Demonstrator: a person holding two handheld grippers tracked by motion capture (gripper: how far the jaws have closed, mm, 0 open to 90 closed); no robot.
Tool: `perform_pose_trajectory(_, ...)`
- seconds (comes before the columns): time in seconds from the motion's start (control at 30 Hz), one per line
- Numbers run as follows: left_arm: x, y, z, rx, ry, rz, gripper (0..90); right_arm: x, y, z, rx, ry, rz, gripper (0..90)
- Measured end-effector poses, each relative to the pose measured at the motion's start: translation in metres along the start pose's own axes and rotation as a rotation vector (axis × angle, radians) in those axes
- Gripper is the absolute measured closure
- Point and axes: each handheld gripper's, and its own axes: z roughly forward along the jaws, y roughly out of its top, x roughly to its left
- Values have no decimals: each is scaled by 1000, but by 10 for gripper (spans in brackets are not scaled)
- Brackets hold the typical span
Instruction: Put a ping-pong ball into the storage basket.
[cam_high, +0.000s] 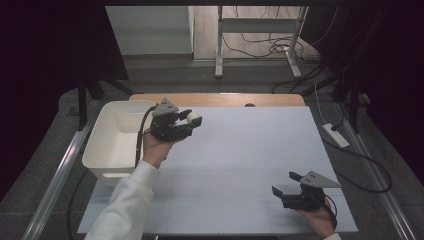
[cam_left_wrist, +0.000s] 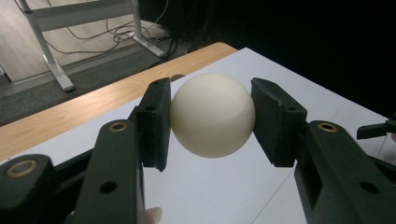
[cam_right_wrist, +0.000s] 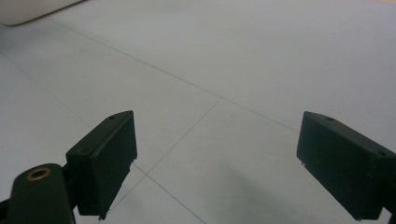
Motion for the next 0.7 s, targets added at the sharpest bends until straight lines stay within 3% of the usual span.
perform_pose_trajectory(0.7,5,3,-17,-14,29,-4,503,0,0,0,0,0,-1,120)
